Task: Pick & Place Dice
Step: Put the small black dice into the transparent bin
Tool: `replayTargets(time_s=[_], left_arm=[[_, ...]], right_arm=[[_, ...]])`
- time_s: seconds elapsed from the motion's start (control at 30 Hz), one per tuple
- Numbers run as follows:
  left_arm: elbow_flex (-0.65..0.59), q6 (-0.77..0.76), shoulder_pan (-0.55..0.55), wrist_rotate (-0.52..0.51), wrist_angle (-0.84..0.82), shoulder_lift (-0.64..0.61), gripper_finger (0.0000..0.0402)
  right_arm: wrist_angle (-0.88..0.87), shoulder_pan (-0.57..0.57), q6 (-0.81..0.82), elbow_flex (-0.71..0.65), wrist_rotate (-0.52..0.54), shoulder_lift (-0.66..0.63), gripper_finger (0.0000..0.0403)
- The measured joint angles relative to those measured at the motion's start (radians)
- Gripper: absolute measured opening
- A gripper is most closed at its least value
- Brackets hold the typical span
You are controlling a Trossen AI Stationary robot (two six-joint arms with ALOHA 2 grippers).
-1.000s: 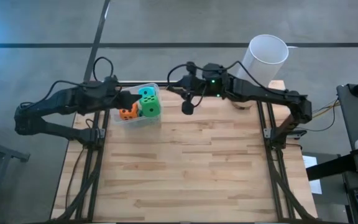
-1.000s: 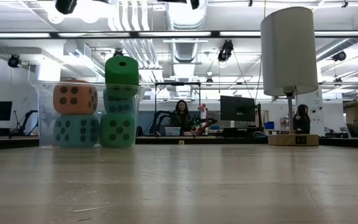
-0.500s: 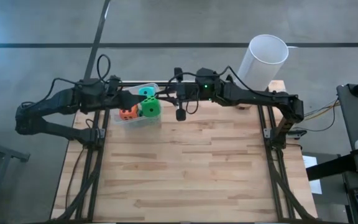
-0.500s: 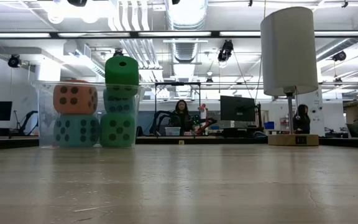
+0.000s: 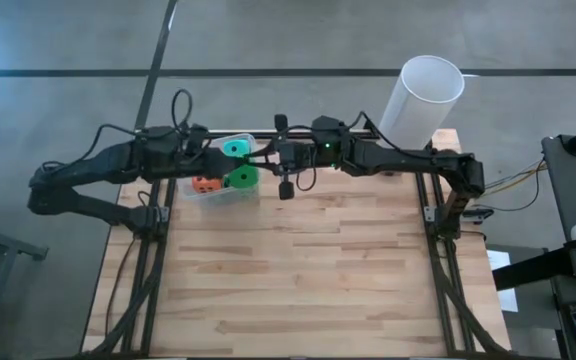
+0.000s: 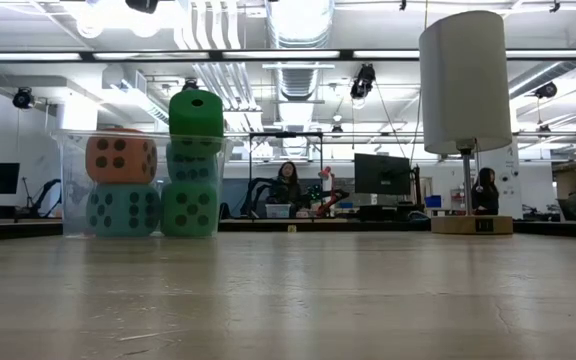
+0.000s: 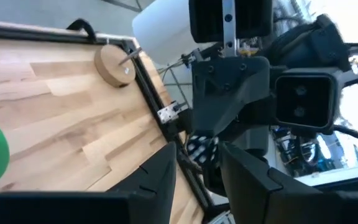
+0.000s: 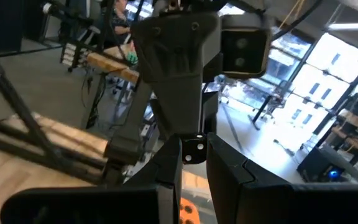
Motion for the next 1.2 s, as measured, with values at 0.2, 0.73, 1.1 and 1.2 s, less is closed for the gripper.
replayTargets(time_s=[0.2, 0.73, 1.1, 1.2], left_arm=[[-0.001, 0.024, -0.001, 0.018, 0.015, 0.004, 0.0124], [-0.001, 0.026, 0.000, 0.034, 0.039, 0.030, 0.0117], [0.000, 0.026, 0.000, 0.051, 0.044, 0.030, 0.0051], [0.000, 0.029, 0.000, 0.060, 0.046, 0.033, 0.0051]], right_arm=[[0.001, 0.006, -0.003, -0.001, -0.021, 0.000, 0.0043], [0.003, 0.012, -0.004, -0.001, -0.026, -0.001, 0.0043], [0.006, 0.012, 0.001, -0.001, -0.025, -0.001, 0.0067], [-0.005, 0.012, 0.002, -0.001, -0.023, -0.001, 0.0089]])
